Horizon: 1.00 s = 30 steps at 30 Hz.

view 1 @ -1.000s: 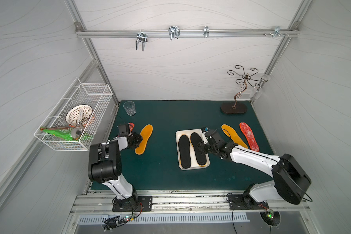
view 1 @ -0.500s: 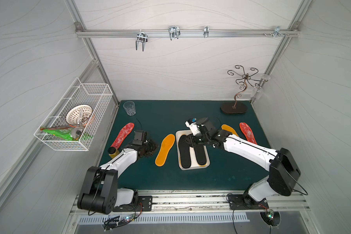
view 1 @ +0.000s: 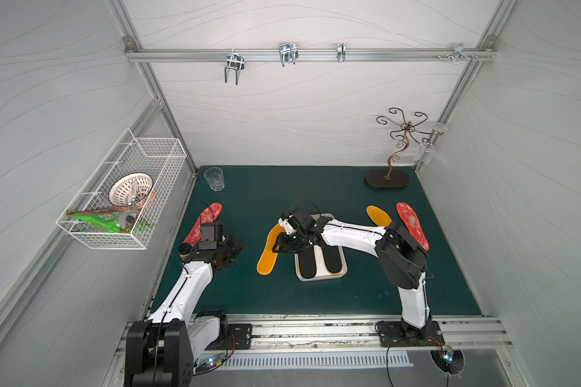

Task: Put the insoles into the storage box
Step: Move the insole to the center of the board, then pick up the insole from the center of the board.

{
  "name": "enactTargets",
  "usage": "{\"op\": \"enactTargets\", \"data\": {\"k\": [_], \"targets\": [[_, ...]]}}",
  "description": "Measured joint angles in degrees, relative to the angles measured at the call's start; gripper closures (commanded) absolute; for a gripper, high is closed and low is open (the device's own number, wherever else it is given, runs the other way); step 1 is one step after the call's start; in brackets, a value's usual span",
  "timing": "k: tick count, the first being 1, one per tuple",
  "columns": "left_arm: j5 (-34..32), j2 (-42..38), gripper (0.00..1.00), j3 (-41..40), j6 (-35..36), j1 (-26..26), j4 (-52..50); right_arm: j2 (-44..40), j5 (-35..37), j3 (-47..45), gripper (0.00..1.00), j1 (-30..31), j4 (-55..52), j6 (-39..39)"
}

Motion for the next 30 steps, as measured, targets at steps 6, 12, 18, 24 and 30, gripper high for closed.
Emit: {"op": "enactTargets", "data": {"k": [6, 12, 18, 24, 30], "targets": [[2.25, 3.19, 0.58, 0.42, 2.86, 0.00, -0.17, 1.57, 5.81, 1.95, 0.49, 1.07, -1.18, 4.00], [2.54, 2.78, 0.58, 0.42, 3.26, 0.00, 0.00, 3.91, 12.15, 4.00, 0.48, 3.28, -0.70, 10.69], [2.51, 1.07, 0.57, 0.22, 3.41, 0.00, 0.02, 5.03, 18.01, 3.23, 0.47, 4.31, 1.51, 17.59], [2.49, 0.31, 0.57, -0.15, 3.48, 0.00, -0.09, 5.62, 21.46, 2.97, 0.48, 4.50, 4.59, 22.47], [2.03, -2.29, 0.57, -0.17, 3.56, 0.00, -0.79, 7.10, 22.82, 2.86, 0.63, 4.28, 9.44, 24.94]]}}
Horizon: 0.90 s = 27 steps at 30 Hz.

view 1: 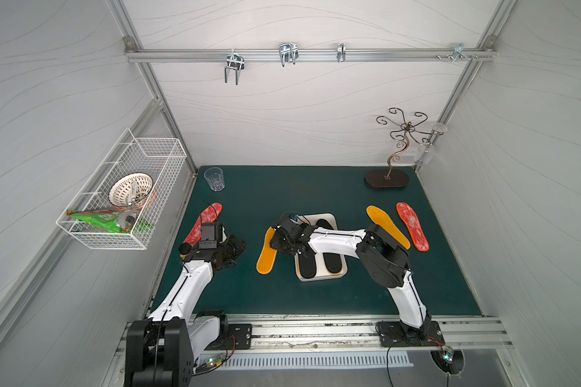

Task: Put the insoles into the storage box
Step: Pick up the insole from the center of the board.

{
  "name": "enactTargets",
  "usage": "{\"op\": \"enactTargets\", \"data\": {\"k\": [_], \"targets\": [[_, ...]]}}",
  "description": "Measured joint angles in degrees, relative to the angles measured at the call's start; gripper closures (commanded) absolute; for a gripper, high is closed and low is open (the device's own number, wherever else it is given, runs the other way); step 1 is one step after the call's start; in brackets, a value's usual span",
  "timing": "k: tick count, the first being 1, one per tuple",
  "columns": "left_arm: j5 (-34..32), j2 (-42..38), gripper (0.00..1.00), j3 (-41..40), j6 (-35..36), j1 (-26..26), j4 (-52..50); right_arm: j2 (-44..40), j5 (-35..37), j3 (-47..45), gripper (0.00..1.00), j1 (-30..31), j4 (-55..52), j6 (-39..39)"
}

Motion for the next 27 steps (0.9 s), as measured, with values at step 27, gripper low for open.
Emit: {"op": "enactTargets", "data": {"k": [27], "targets": [[4.33, 3.63, 0.49, -6.34, -2.73, 0.66, 13.81, 2.64, -29.29, -5.95, 1.00, -13.88, 17.55, -15.39]]}}
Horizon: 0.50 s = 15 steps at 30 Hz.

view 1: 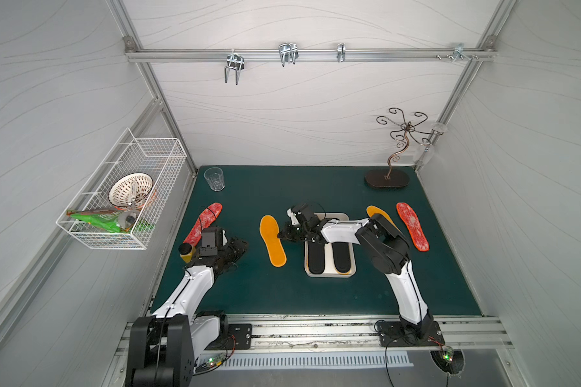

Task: Put the insoles into the storage box
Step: Pick up the insole from the center of the board.

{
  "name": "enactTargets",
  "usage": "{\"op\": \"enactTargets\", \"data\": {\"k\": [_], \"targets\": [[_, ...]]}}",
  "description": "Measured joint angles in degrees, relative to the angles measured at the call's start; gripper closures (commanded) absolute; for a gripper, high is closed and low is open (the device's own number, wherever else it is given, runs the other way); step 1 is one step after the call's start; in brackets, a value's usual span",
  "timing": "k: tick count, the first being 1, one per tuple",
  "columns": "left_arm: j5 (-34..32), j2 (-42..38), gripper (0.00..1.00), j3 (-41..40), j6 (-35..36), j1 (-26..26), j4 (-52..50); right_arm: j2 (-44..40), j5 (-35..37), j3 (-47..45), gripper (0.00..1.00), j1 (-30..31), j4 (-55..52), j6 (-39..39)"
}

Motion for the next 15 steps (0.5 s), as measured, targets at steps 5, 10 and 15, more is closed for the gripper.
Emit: {"op": "enactTargets", "data": {"k": [5, 10, 15], "targets": [[5.11, 6.10, 0.48, -0.07, -1.18, 0.00, 7.26, 0.00, -8.59, -0.61, 1.00, -3.15, 2.91, 0.24], [8.02, 8.02, 0.47, -0.07, -1.79, 0.00, 10.49, 0.00, -13.05, -0.61, 1.00, -2.21, 4.44, 0.92], [9.92, 7.43, 0.41, -0.20, -2.82, 0.00, 12.48, -0.37, -15.28, -1.31, 1.00, -2.27, 6.71, 3.52]]}}
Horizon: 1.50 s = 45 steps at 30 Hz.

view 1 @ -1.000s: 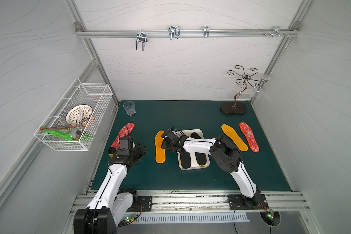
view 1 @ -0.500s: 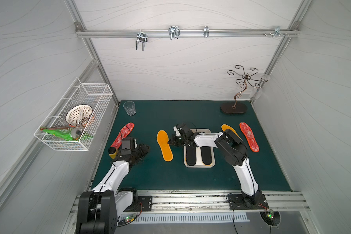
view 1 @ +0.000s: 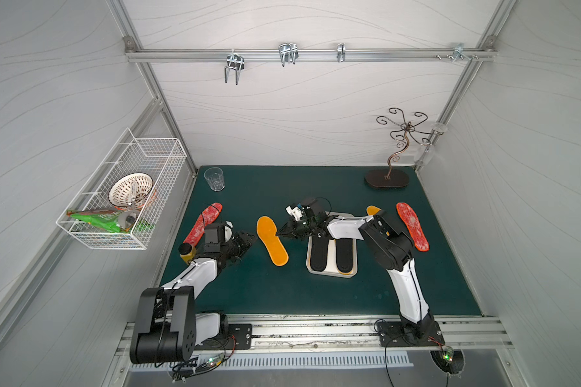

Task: Put the insoles into the storage box
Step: Pick up the insole from the center of the board.

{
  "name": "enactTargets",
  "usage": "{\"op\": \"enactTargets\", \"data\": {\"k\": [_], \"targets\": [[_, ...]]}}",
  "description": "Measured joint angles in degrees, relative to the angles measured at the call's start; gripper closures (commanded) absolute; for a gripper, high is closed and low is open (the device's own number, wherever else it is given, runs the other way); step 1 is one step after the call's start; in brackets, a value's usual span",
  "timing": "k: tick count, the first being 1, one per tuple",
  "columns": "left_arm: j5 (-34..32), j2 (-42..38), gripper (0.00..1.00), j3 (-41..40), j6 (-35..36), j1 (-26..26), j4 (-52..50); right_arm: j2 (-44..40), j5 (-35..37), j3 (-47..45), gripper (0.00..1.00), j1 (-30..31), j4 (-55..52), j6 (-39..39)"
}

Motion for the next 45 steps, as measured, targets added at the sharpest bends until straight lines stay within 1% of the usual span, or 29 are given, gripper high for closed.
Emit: {"op": "enactTargets", "data": {"k": [4, 7, 14, 19, 21, 22, 26, 27, 33, 34, 35, 36, 37, 38, 41, 45], "targets": [[1.77, -0.76, 0.44, -1.31, -1.31, 0.00, 3.41, -1.46, -0.81, -1.31, 1.00, -0.74, 1.38, 2.51], [3.72, -0.46, 0.48, -2.56, -2.86, 0.00, 7.10, -3.15, -1.46, -2.40, 1.00, -1.20, 2.78, 4.44], [9.35, 4.04, 0.51, -3.80, -8.26, -0.04, 20.57, -7.21, -2.75, -4.96, 1.00, -1.55, 6.36, 8.44], [10.86, 4.42, 0.56, -3.93, -9.44, -1.29, 25.42, -7.98, -3.28, -5.57, 1.00, -1.53, 8.17, 10.01], [11.06, 4.42, 0.60, -3.93, -9.53, -2.25, 26.25, -7.98, -3.34, -5.79, 1.00, -1.44, 8.46, 10.43], [11.13, 4.42, 0.65, -3.93, -9.51, -2.64, 26.51, -7.98, -3.37, -5.84, 1.00, -1.33, 8.63, 10.71], [11.08, 4.42, 0.95, -3.98, -9.60, -3.43, 27.06, -7.98, -3.37, -5.84, 1.00, -0.92, 9.44, 11.50], [11.13, 4.42, 1.00, -3.98, -9.62, -3.50, 27.10, -7.98, -3.32, -5.84, 1.00, -0.81, 9.55, 11.67], [10.82, 4.42, 1.00, -4.00, -9.01, -3.52, 26.60, -7.98, -3.28, -5.84, 1.00, -0.70, 10.14, 11.93], [10.71, 4.39, 1.00, -4.00, -9.01, -3.52, 26.38, -7.98, -3.30, -5.84, 0.92, -0.70, 10.14, 11.87], [10.62, 4.37, 1.00, -4.00, -9.01, -3.52, 26.21, -7.98, -3.37, -5.84, 0.74, -0.70, 10.10, 11.72], [10.45, 4.24, 1.00, -3.98, -9.01, -3.52, 25.92, -8.02, -3.48, -5.84, 0.63, -0.72, 9.94, 11.63], [10.27, 3.91, 1.00, -3.98, -9.01, -3.52, 25.33, -8.24, -3.72, -5.86, 0.55, -0.72, 9.57, 11.10], [9.97, 3.32, 1.00, -3.98, -8.96, -3.52, 24.41, -8.83, -3.78, -6.03, 0.49, -0.81, 8.66, 10.23], [9.57, 1.27, 1.00, -3.48, -8.52, -3.52, 21.18, -13.81, -3.04, -7.37, 0.40, -1.44, 1.18, 4.81], [9.66, -0.52, 1.00, -1.18, -7.39, -4.11, 17.33, -25.49, 1.66, -8.46, 0.37, -4.57, -13.53, -5.11]]}}
